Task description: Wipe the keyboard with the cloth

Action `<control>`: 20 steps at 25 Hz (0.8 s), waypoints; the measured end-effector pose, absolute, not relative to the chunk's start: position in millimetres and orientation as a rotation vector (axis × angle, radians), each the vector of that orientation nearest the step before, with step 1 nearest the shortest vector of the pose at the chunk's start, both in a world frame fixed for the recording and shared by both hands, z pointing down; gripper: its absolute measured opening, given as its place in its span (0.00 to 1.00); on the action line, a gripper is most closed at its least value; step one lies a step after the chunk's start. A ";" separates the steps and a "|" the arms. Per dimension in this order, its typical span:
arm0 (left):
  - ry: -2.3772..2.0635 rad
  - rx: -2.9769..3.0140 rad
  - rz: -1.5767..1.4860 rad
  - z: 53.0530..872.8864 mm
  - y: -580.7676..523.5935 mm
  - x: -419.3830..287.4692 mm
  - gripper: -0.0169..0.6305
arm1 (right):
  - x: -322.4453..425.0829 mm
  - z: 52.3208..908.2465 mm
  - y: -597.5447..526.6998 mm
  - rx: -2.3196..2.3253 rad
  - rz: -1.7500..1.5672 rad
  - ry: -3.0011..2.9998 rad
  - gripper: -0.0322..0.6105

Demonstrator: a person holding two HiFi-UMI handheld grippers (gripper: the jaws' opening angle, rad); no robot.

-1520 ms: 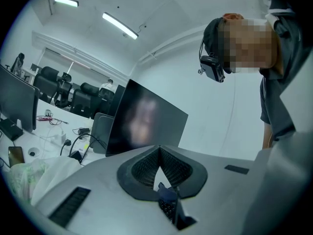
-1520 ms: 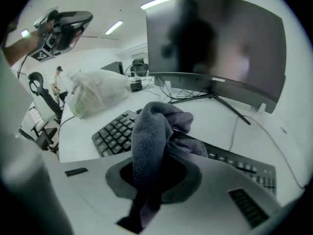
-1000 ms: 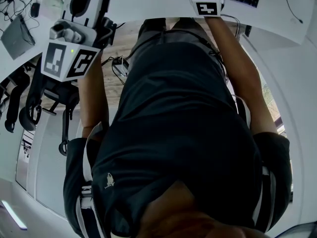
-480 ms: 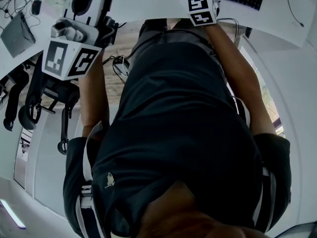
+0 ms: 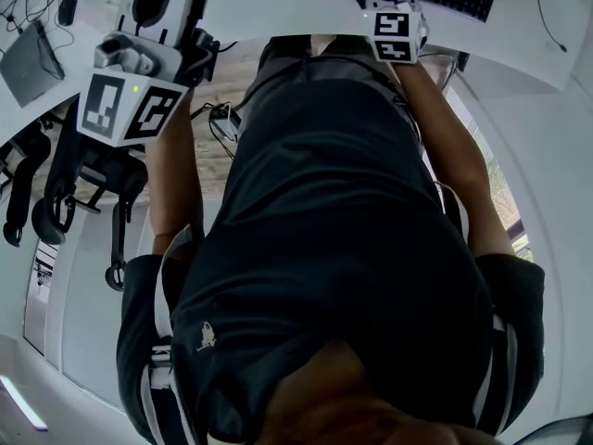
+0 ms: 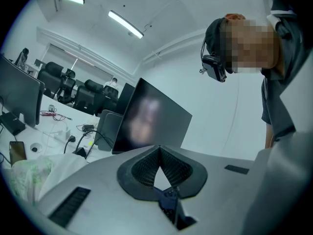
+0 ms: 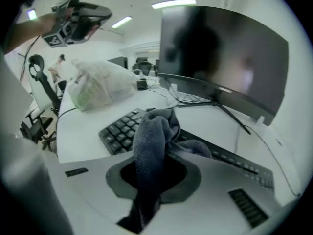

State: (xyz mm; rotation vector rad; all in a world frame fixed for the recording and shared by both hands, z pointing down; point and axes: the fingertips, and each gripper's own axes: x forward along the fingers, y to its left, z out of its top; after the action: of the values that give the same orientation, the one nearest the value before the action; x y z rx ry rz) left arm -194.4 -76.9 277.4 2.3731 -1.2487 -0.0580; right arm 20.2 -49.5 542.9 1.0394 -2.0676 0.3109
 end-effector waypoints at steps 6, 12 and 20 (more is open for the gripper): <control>-1.239 2.407 -0.063 267.5 -75.3 -193.1 0.03 | -32.5 547.4 -25.8 0.870 0.342 -2.161 0.11; -1.258 2.379 -0.070 277.1 -64.4 -208.7 0.03 | 55.8 546.9 -40.5 1.089 0.327 -2.012 0.11; -1.241 2.399 -0.075 273.2 -56.5 -206.2 0.03 | -56.4 551.1 -20.3 0.897 0.361 -2.178 0.11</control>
State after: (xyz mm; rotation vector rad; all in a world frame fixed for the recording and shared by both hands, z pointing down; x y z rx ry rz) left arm -206.2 -56.5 273.2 2.3989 -1.2410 -0.0750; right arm -56.4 -20.3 551.1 0.8968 -2.1781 0.3609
